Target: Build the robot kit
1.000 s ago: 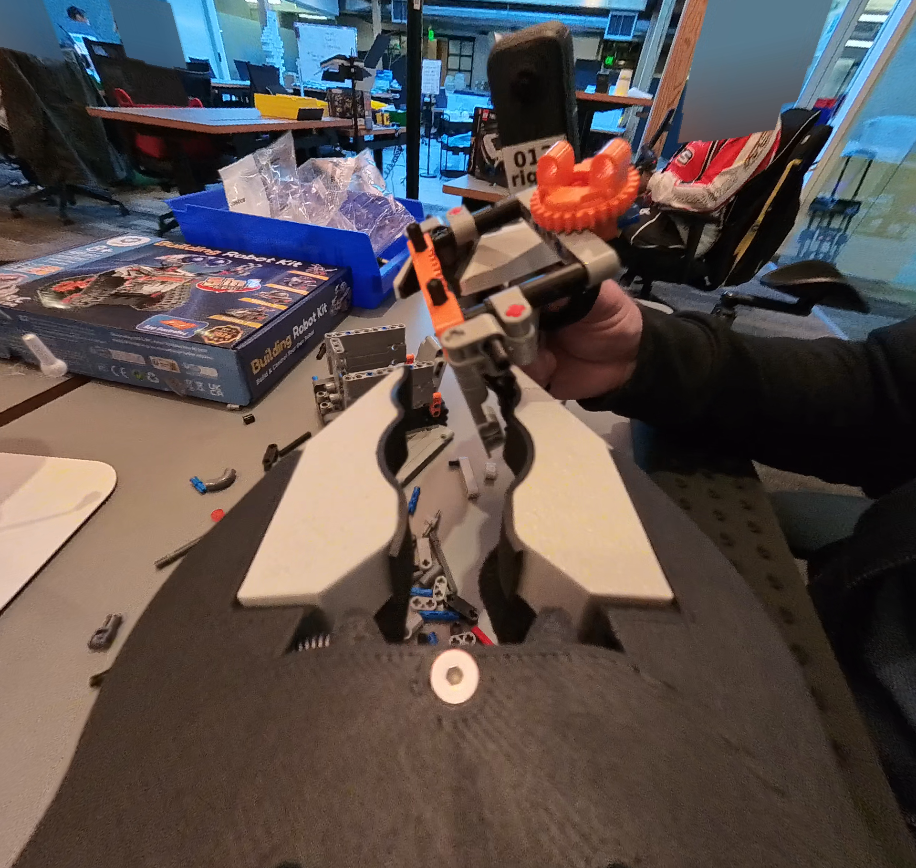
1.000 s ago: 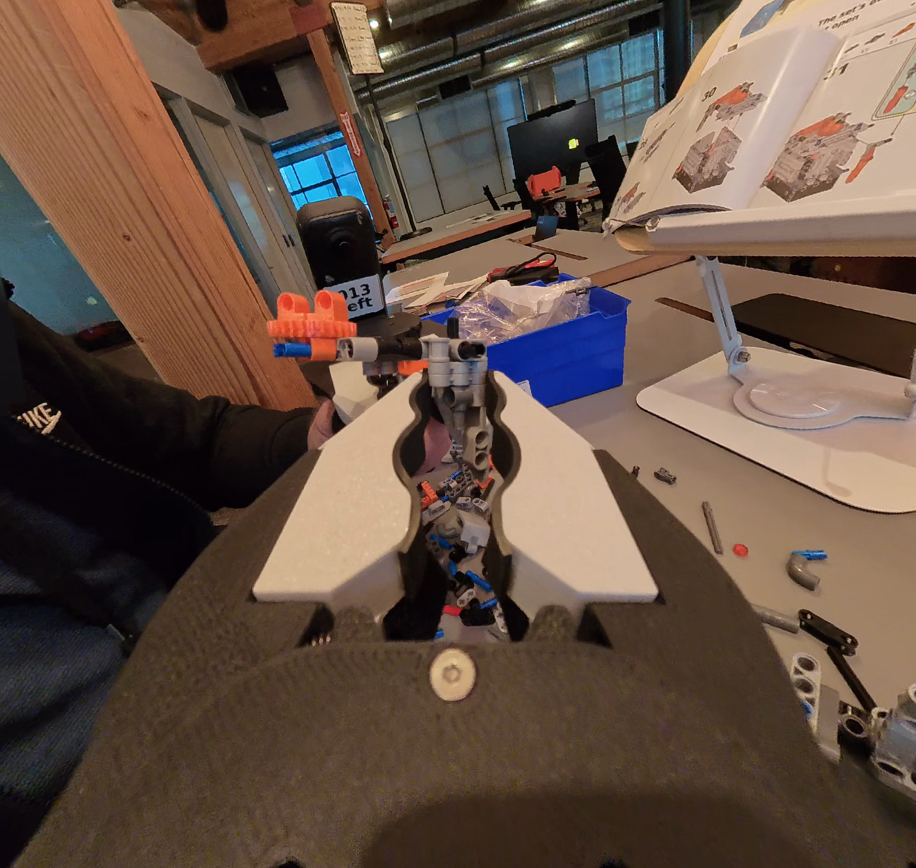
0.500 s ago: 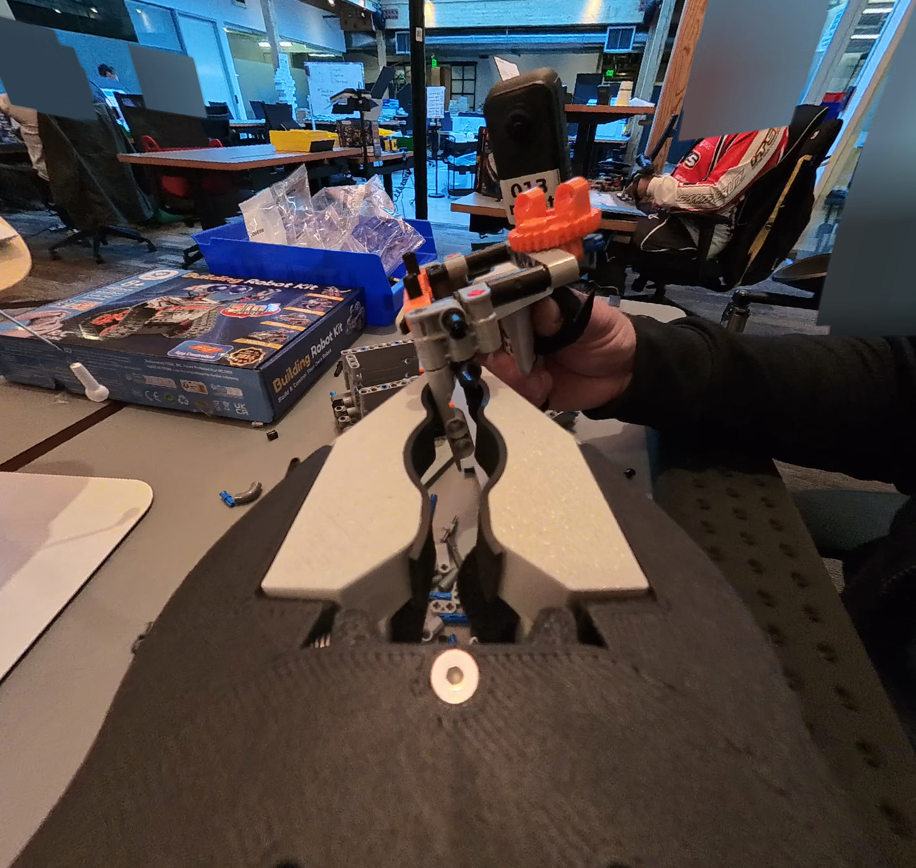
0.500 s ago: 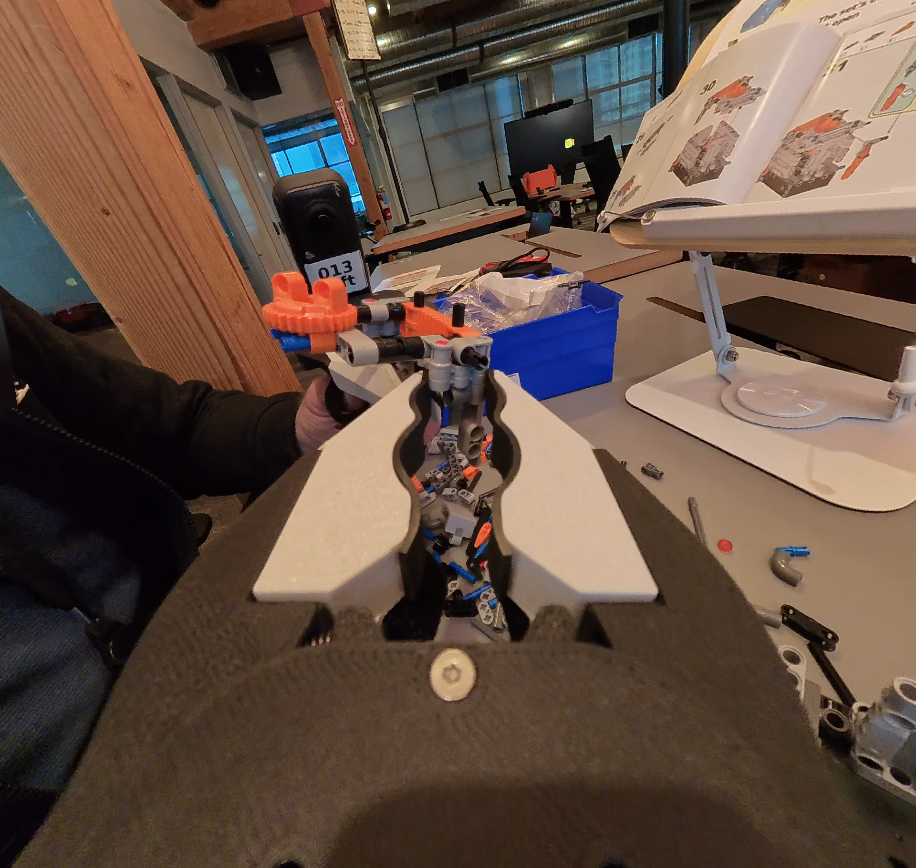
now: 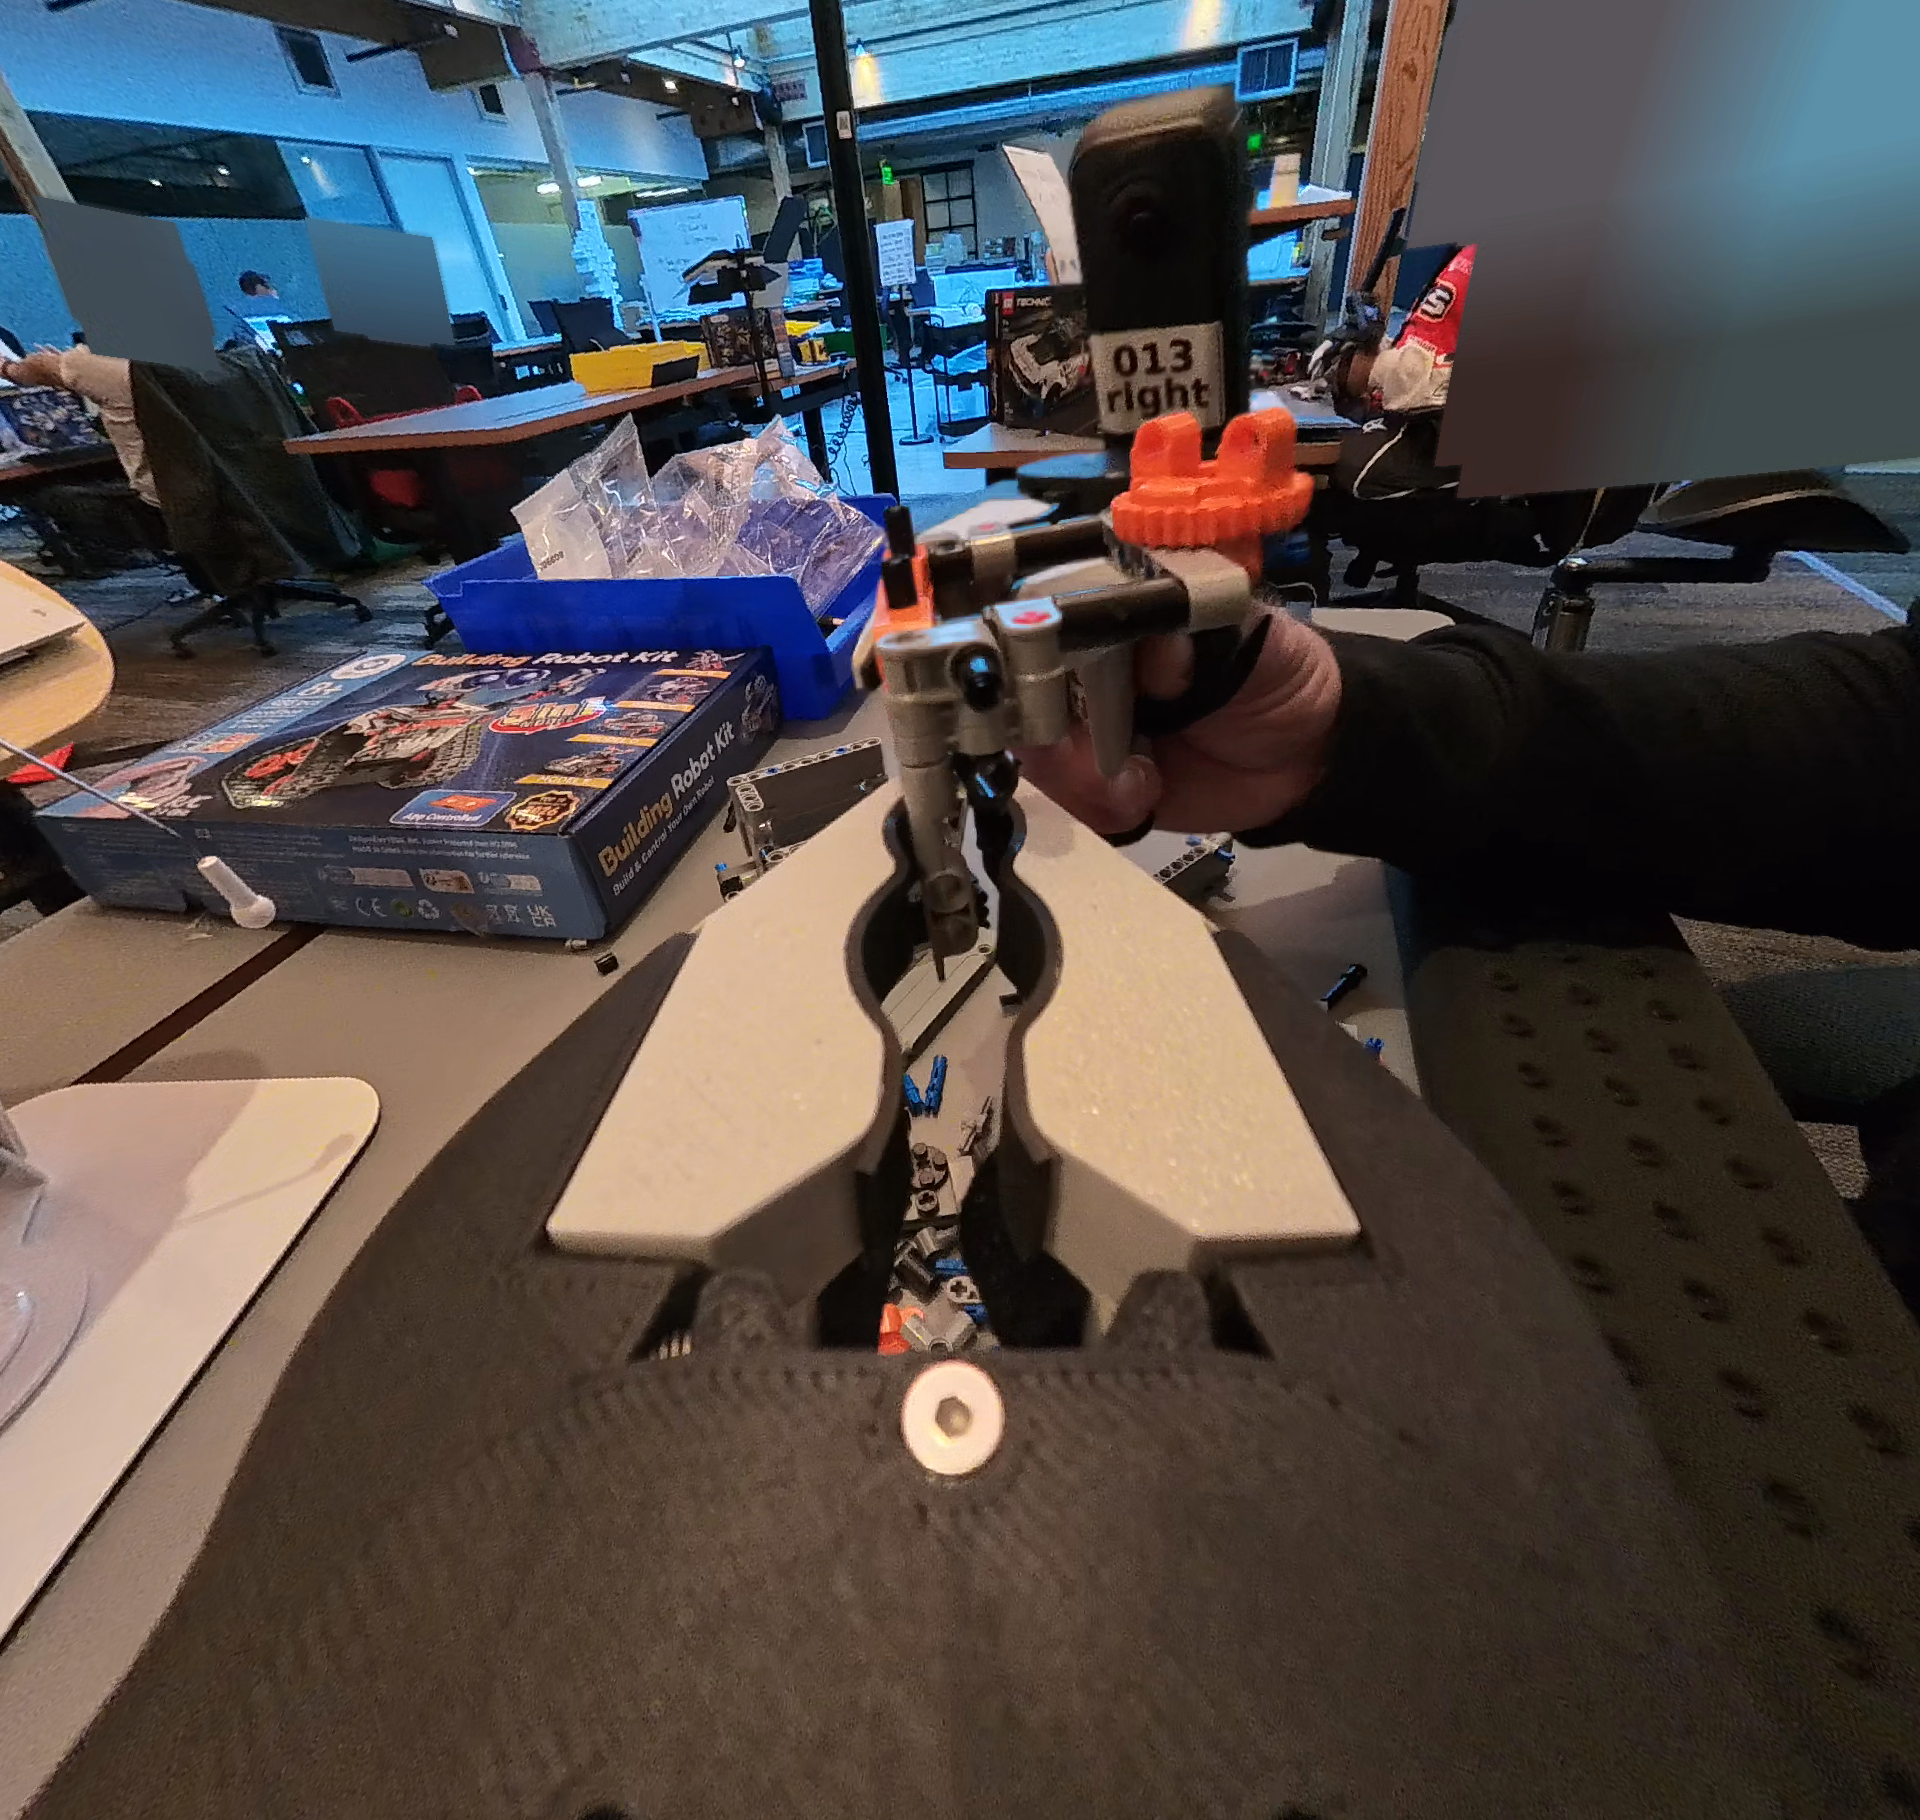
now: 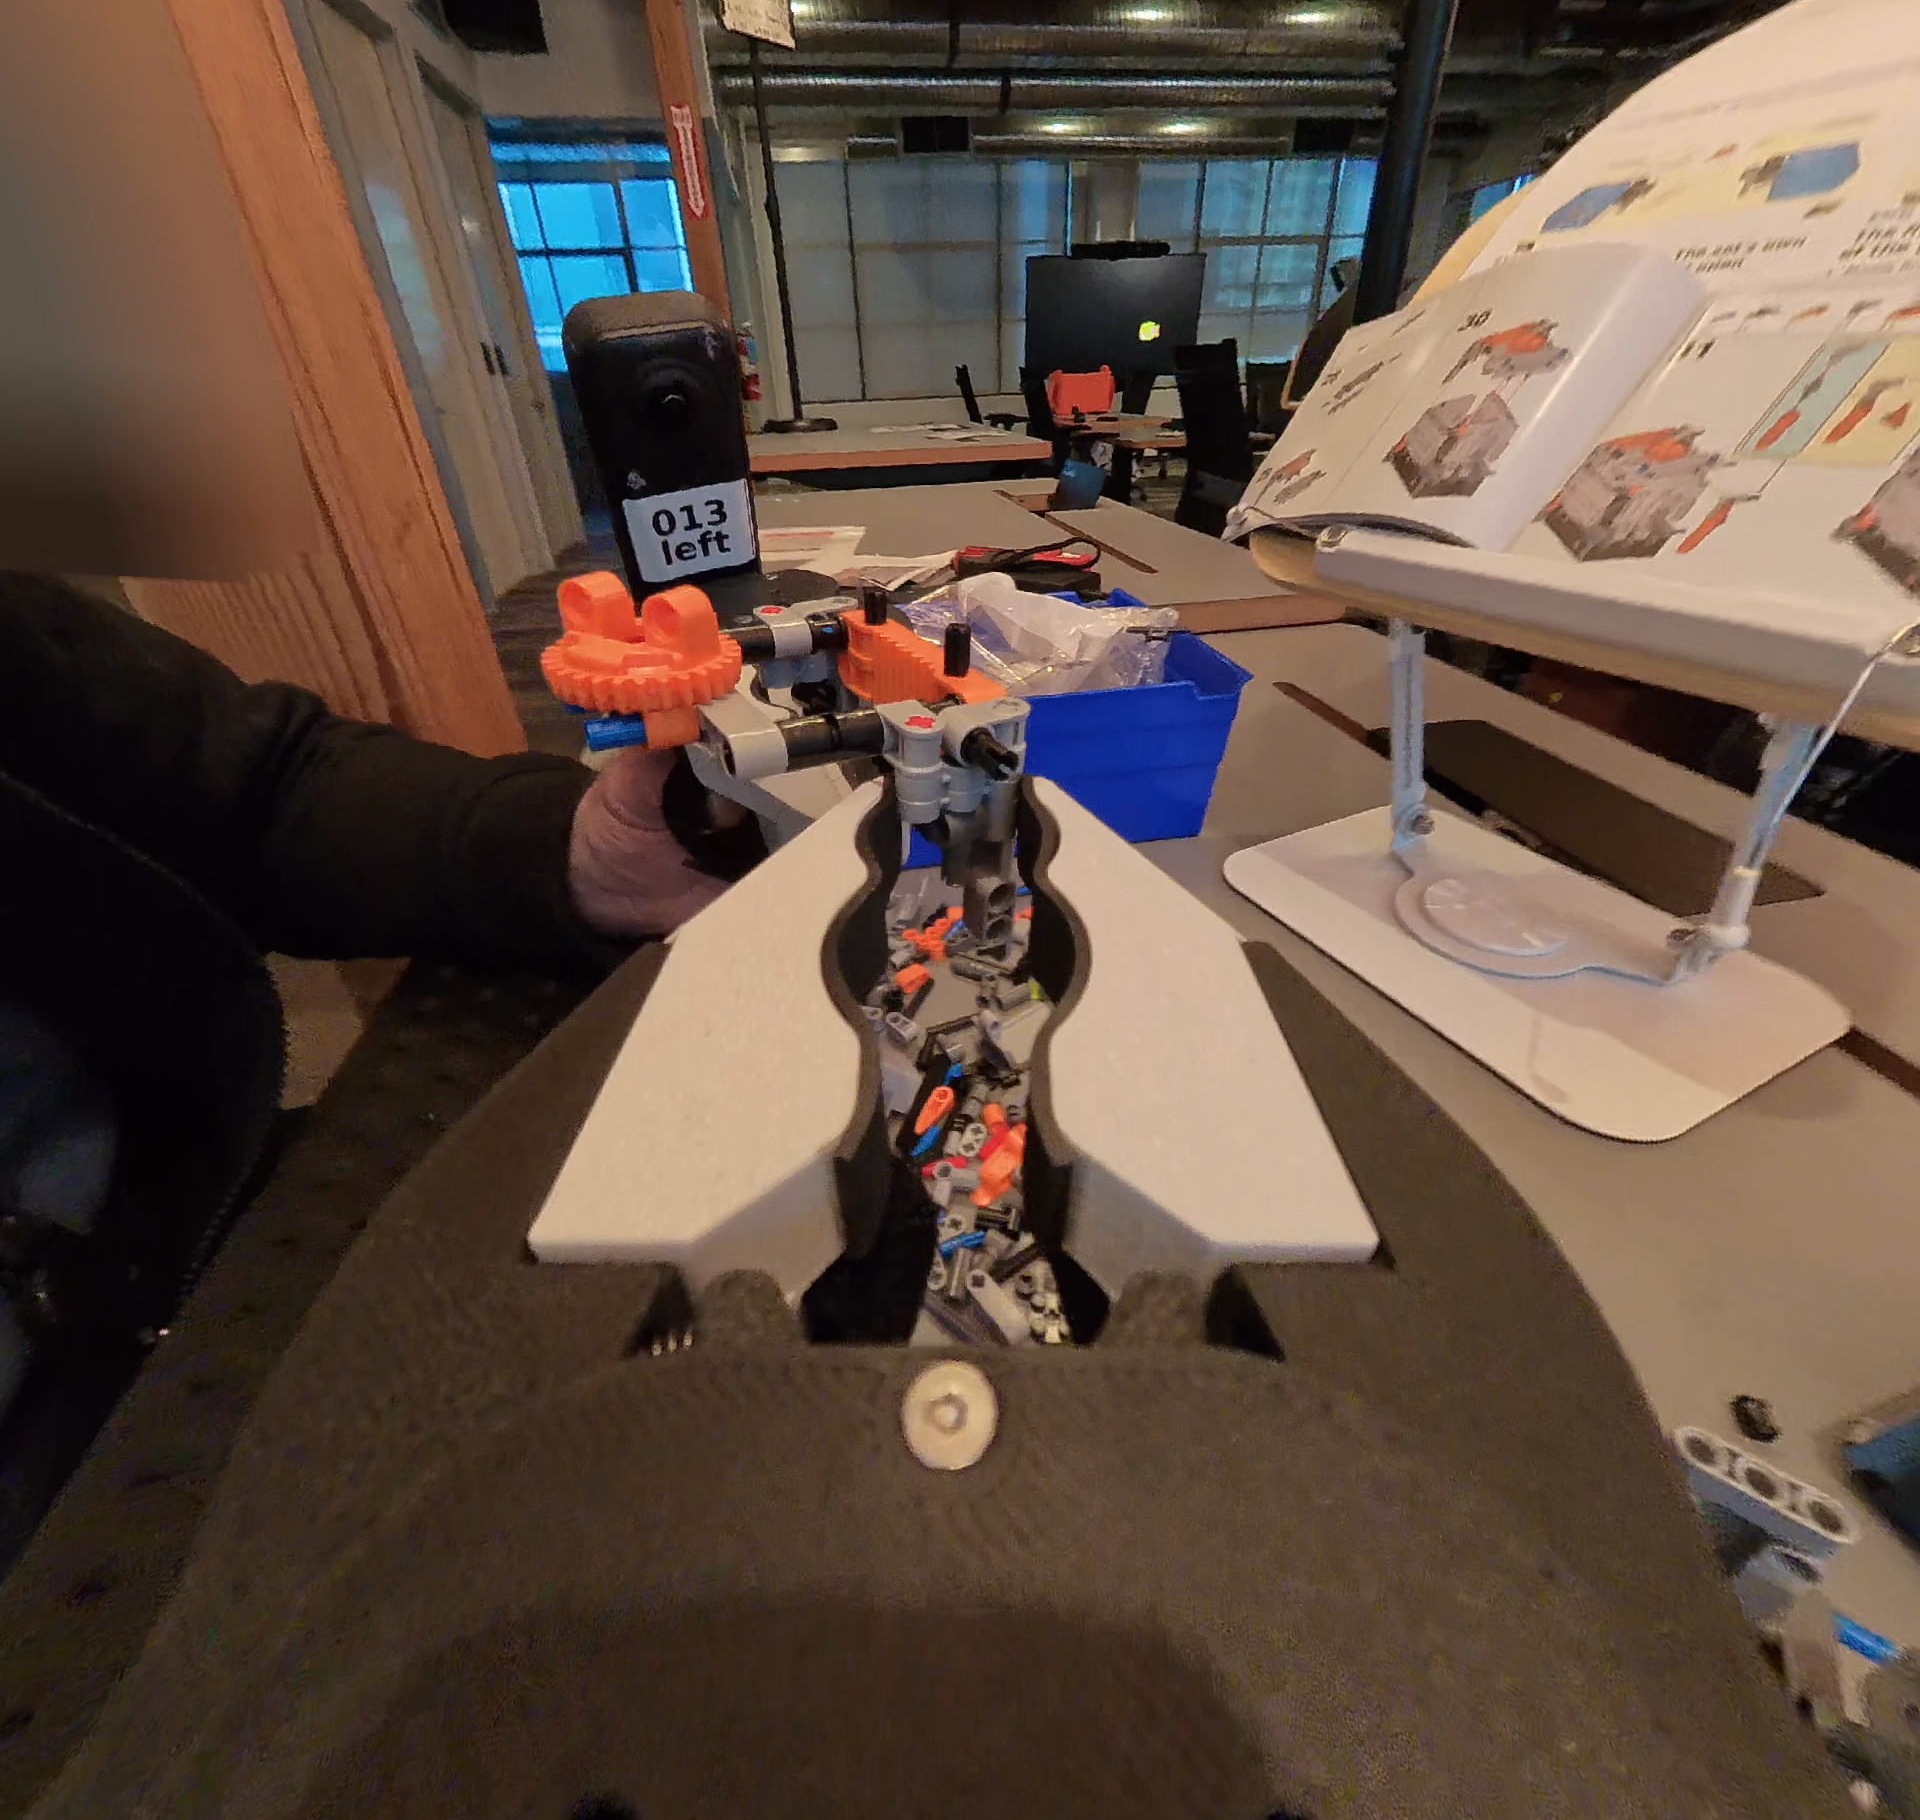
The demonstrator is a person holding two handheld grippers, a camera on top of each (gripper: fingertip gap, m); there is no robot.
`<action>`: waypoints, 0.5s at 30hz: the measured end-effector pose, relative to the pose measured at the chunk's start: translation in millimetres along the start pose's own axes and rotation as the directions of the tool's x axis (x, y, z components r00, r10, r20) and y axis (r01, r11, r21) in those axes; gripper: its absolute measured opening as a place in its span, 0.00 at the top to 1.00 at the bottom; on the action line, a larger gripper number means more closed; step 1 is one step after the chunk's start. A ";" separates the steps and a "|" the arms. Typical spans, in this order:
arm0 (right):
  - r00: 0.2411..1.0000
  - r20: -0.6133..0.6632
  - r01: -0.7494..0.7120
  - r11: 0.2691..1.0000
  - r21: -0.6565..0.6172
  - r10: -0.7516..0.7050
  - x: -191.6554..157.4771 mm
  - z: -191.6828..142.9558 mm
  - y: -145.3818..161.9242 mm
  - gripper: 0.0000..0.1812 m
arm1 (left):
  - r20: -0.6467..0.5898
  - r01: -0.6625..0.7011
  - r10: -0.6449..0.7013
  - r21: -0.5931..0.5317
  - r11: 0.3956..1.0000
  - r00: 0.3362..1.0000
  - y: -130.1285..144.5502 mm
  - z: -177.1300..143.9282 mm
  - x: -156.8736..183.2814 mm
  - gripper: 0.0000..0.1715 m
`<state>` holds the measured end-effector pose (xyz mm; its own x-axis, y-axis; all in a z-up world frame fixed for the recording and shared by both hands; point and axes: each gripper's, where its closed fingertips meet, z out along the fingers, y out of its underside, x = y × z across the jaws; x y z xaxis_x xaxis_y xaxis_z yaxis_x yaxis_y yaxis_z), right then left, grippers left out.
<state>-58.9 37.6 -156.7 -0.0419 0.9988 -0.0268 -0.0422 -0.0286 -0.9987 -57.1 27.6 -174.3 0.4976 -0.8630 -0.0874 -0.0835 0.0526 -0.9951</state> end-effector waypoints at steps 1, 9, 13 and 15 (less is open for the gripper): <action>1.000 -0.010 0.015 1.000 -0.006 -0.015 -0.1 -0.4 -0.7 0.89 | 0.002 -0.004 0.004 -0.005 1.000 1.000 0.4 0.0 -0.2 0.95; 0.998 -0.065 0.009 1.000 -0.010 -0.009 9.2 -6.3 -0.6 0.90 | -0.053 -0.015 0.016 0.003 1.000 0.998 -9.6 -0.4 16.3 0.69; 0.995 -0.096 0.009 1.000 -0.006 -0.009 14.8 -8.0 -0.3 0.90 | -0.062 0.058 -0.059 -0.024 0.998 0.996 -5.1 7.6 20.4 0.60; 0.995 -0.103 0.016 1.000 -0.010 -0.017 15.3 -8.2 0.1 0.90 | -0.040 0.075 -0.076 -0.024 0.997 0.996 -4.7 8.3 17.2 0.64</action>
<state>-51.4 53.2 -157.6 0.0615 0.9980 -0.0144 -0.0333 -0.0124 -0.9994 -41.0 16.7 -171.5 0.4677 -0.8839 -0.0099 -0.0669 -0.0242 -0.9975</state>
